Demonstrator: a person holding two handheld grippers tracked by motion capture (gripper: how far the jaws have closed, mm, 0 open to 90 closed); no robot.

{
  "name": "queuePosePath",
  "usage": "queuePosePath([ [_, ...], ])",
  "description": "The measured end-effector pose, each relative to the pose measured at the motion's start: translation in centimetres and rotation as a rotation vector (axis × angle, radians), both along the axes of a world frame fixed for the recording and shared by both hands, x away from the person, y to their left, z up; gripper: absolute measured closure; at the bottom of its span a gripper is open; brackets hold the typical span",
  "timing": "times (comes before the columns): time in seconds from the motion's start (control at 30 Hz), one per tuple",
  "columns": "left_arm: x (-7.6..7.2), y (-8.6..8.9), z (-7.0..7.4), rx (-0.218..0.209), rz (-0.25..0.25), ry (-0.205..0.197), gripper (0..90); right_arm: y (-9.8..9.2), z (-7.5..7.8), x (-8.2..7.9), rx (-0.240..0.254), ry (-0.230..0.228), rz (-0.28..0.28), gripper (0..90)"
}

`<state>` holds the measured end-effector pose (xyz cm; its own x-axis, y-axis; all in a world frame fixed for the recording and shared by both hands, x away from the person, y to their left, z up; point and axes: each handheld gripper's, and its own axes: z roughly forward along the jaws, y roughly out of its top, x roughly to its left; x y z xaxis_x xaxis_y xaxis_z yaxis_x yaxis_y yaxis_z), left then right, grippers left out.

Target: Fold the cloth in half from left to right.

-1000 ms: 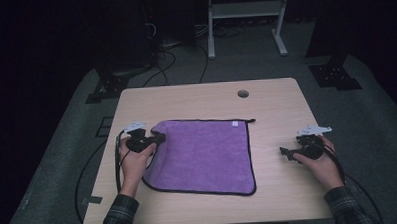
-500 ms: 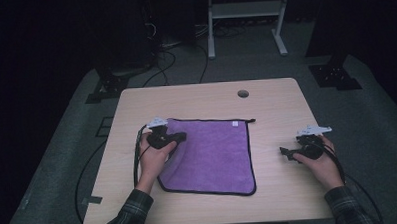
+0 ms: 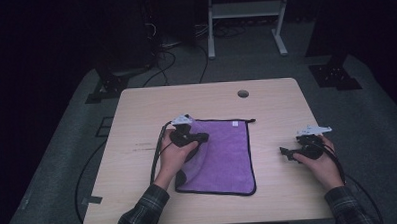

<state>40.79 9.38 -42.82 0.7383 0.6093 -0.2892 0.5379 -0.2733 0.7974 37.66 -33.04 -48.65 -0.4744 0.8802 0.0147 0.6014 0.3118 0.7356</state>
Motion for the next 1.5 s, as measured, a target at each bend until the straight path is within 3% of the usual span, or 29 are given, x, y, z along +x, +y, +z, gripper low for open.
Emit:
queuePosePath([
  [0.4, 0.7, -4.4, -0.5, 0.011, -0.092, 0.021, 86.1, 0.0, 0.0, 0.0, 0.000, 0.001, 0.002, 13.0],
  [0.87, 1.5, -8.8, -0.7, -0.021, -0.154, 0.049, 86.2, 0.0, 0.0, 0.0, 0.000, 0.001, 0.002, 12.9],
  [1.03, 1.8, -10.8, -1.3, -0.007, -0.179, 0.065, 86.1, 0.0, 0.0, 0.0, 0.000, 0.001, 0.002, 13.0],
  [1.2, 2.0, -12.2, -2.8, 0.042, -0.192, 0.094, 84.9, 0.0, 0.0, 0.0, 0.000, 0.001, 0.002, 12.9],
  [1.33, 2.0, -12.5, -3.4, 0.046, -0.202, 0.090, 77.1, 0.0, 0.0, 0.0, 0.000, 0.002, 0.004, 12.8],
  [1.5, 1.7, -11.6, -2.1, 0.028, -0.186, 0.038, 62.2, 0.0, 0.0, 0.0, -0.001, 0.002, 0.007, 12.8],
])
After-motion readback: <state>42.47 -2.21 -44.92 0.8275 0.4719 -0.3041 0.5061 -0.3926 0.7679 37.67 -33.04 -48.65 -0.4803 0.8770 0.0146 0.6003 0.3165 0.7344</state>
